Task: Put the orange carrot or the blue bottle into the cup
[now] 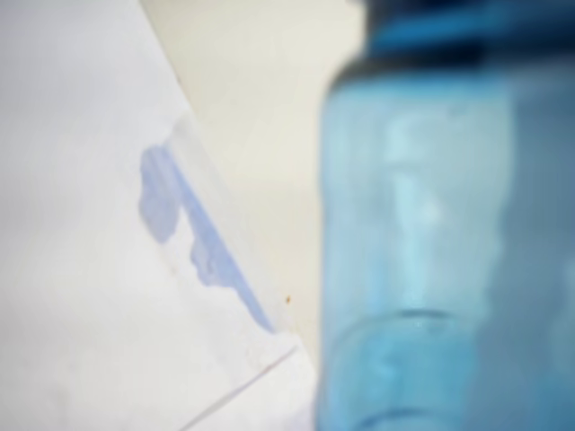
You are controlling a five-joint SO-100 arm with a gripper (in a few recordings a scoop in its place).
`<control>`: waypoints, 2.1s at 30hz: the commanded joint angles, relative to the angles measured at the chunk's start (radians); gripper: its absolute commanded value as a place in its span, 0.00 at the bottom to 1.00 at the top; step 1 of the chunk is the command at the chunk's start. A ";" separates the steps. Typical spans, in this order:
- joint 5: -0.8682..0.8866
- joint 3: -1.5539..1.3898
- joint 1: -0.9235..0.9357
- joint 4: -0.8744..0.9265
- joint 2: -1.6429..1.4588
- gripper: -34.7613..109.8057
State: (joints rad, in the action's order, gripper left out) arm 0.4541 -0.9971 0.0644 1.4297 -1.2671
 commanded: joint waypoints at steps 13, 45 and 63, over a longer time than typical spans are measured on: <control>-0.018 0.092 -0.291 0.126 -0.499 0.34; -0.021 -0.239 -0.644 0.110 -0.483 0.34; -0.023 -0.256 -0.646 0.048 -0.431 0.34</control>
State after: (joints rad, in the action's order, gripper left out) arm 0.4249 -1.2671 -0.5676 1.5140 -1.6306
